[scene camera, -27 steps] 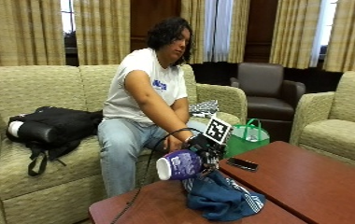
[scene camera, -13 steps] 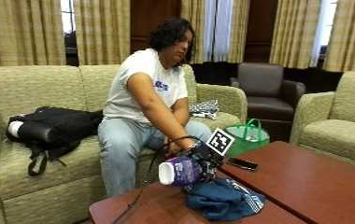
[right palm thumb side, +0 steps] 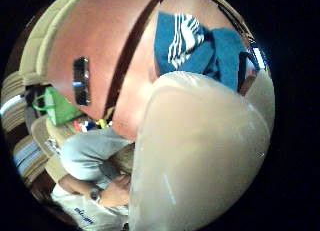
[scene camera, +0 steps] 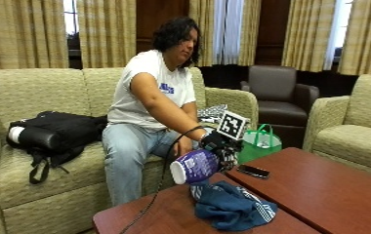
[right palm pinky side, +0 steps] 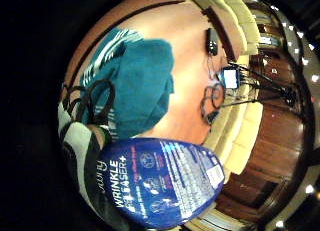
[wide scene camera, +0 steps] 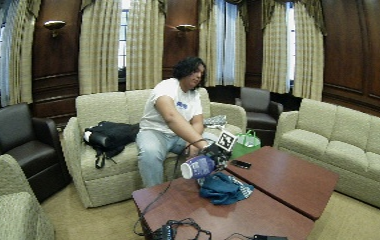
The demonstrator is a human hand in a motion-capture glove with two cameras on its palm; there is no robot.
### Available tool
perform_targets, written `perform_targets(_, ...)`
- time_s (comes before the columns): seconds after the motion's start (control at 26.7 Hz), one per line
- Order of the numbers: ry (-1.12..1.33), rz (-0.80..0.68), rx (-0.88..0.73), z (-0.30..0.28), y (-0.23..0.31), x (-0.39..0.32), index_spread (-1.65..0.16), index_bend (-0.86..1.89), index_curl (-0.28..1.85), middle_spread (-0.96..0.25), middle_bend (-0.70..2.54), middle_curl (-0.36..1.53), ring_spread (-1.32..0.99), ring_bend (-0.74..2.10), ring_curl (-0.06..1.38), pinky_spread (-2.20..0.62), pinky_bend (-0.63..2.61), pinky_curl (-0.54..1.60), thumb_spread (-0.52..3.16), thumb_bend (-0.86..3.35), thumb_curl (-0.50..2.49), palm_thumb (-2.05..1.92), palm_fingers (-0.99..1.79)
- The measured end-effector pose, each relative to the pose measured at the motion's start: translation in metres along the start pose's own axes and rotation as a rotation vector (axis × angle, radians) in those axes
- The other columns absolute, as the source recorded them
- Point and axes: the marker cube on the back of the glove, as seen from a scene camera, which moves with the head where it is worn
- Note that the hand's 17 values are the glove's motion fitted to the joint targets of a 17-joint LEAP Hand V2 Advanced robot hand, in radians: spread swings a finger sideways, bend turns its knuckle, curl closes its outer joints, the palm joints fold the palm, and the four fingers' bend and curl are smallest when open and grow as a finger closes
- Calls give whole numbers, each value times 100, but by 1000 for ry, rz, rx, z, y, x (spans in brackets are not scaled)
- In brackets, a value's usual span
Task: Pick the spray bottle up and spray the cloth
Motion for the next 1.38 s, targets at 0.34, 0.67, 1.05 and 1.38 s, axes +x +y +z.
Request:
perform_targets(0.34, -317, 95, 276, -95, 35, 59, -28, 33, 60, -19, 63, 51, -22, 61, 44, -26, 37, 37, 36, -3, 82, 92, 137)
perform_targets(0.67, -799, 129, 560, -136, 108, 94, -28, 33, 61, -19, 62, 51, -22, 61, 44, -26, 37, 37, 36, -3, 83, 92, 137)
perform_targets(1.05, -1156, 113, 770, -103, 164, 116, -28, 33, 61, -19, 62, 51, -21, 61, 44, -25, 37, 37, 36, -3, 83, 92, 137)
perform_targets(1.38, -1294, 97, 814, -56, 183, 97, -28, 33, 61, -19, 61, 51, -21, 61, 44, -25, 37, 37, 36, -3, 83, 92, 137)
